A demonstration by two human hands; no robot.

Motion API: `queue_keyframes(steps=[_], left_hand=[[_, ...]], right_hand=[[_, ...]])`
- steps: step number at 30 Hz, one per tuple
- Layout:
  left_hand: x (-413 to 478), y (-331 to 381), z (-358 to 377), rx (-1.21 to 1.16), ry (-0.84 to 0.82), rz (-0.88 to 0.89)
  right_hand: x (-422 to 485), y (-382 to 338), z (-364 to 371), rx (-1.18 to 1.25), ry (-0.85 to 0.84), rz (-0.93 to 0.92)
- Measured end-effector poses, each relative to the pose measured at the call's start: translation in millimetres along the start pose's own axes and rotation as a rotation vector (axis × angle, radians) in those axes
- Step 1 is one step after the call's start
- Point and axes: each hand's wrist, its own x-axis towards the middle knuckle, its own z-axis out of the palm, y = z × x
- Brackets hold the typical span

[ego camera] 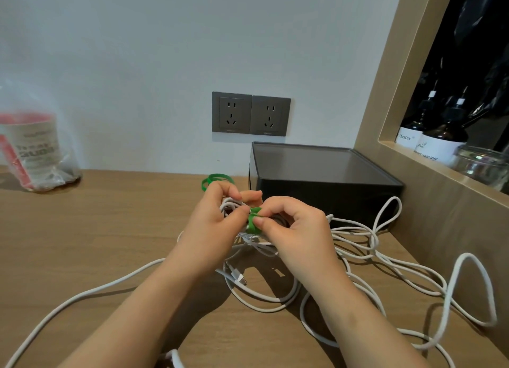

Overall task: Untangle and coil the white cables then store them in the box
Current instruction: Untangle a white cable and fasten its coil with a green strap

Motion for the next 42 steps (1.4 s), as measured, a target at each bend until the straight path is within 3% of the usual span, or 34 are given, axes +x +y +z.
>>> queue_keyframes(steps=[4,9,12,16,21,25,27,31,37,40,42], left_hand=[[2.7,-0.7,-9.3,0.158,-0.068,0.048],[3.8,2.6,-24.2,0.619,-0.151,0.315],[5.9,0.6,-25.7,0.749,-0.203,0.378],[3.4,-2.2,-23.5,0.733,-0.153,0.343],[0.7,-4.2,-20.5,0.639,-0.069,0.261],[2.7,-9.0,-18.3,0.622,-0.046,0.219],[3.3,-9.8,-18.1,0.602,-0.048,0.205],[2.2,-10.7,-17.3,0.544,-0.031,0.173],[0.5,-9.1,-13.6,0.538,-0.025,0.162],[-1.0,-6.5,-11.5,0.499,-0.024,0.168],[-0.8,-4.9,-10.6,0.34,-0.032,0.087]], right_hand=[[-0.2,0.3,-2.7,0.029,0.024,-0.007],[1.1,1.8,-8.9,0.005,-0.006,0.002],[1.2,4.0,-8.3,-0.077,-0.045,-0.009],[1.6,5.7,-7.7,-0.143,-0.056,-0.066],[4.3,10.7,-5.3,-0.399,-0.049,-0.37],[4.6,14.6,-4.2,-0.453,-0.069,-0.417],[2.9,13.0,-3.6,-0.371,-0.08,-0.375],[-0.4,4.5,-6.6,-0.136,-0.083,-0.09],[1.4,-2.0,-8.7,0.152,-0.008,0.11],[3.2,-2.9,-8.9,0.188,0.012,0.152],[4.4,-1.9,-8.9,0.162,0.013,0.143]])
